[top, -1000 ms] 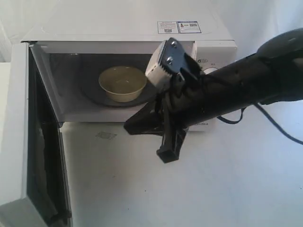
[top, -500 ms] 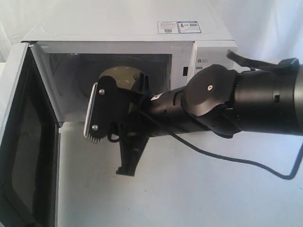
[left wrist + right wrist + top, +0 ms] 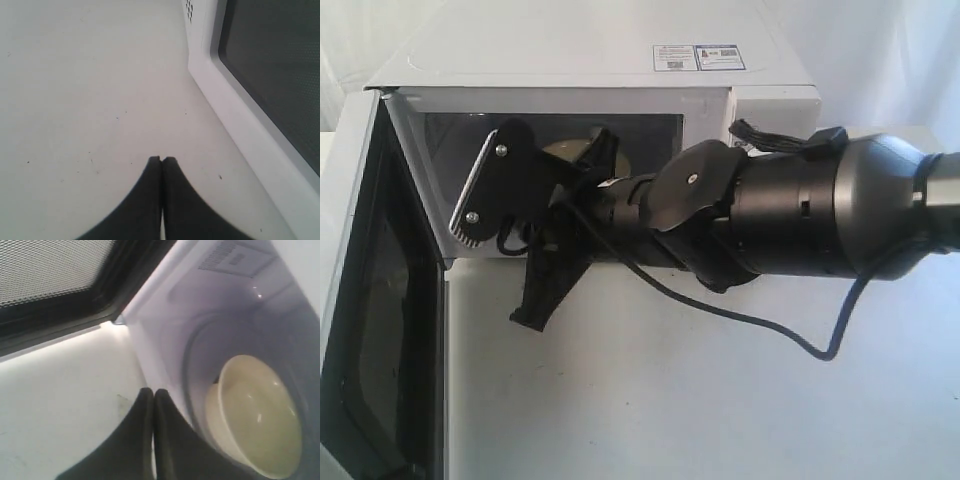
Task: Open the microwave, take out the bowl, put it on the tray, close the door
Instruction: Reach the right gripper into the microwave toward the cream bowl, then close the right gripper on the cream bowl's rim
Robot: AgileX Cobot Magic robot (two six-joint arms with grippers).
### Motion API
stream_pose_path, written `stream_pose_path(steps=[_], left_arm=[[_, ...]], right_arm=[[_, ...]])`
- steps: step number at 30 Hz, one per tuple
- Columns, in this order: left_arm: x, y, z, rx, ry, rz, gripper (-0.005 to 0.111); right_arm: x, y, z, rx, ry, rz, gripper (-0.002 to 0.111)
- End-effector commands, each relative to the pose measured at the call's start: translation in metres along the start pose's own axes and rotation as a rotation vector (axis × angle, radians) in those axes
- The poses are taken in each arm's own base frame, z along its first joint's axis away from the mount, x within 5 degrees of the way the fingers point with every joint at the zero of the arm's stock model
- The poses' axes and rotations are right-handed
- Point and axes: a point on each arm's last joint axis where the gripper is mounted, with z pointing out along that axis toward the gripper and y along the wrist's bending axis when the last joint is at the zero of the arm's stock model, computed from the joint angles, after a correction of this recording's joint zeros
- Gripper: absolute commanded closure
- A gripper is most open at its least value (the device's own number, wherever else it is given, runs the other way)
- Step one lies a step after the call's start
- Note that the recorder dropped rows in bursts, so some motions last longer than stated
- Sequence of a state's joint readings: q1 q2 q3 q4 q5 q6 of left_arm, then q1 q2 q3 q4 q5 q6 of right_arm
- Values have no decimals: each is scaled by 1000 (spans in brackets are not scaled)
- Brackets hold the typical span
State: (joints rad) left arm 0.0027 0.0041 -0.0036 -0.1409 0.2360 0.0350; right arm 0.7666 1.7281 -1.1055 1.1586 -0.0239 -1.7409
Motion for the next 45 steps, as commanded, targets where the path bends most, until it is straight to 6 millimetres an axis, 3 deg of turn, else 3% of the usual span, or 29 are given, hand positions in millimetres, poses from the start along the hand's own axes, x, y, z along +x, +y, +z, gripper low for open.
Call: stream_pose_path(steps=[1, 4, 6, 8, 12, 20, 23, 26, 34, 41, 45], left_arm=[[1, 0, 0, 7, -5, -9, 107], [1, 0, 0, 7, -5, -9, 107], [1, 0, 0, 7, -5, -9, 107], [1, 0, 0, 7, -5, -9, 107], [1, 0, 0, 7, -5, -9, 107], [1, 0, 0, 7, -5, -9, 107], [1, 0, 0, 7, -5, -9, 107], [1, 0, 0, 7, -5, -9, 107], [1, 0, 0, 7, -5, -9, 107], [1, 0, 0, 7, -5, -9, 107], [1, 0, 0, 7, -5, -9, 107]], right_arm=[[-4, 24, -2, -287, -36, -111, 108], [-1, 27, -7, -392, 88, -150, 108], [7, 20, -12, -417, 272, -193, 108], [13, 7, -15, -325, 416, -198, 108], [10, -10, -6, -122, 374, -264, 108], [13, -7, 27, -59, 247, -587, 108], [20, -2, 35, -80, 264, -582, 108], [20, -1, 39, -72, 260, -525, 100], [7, -9, 39, -29, 218, -438, 47], [8, -19, 39, 18, 226, -408, 52], [14, -34, 38, 79, 237, -237, 54]])
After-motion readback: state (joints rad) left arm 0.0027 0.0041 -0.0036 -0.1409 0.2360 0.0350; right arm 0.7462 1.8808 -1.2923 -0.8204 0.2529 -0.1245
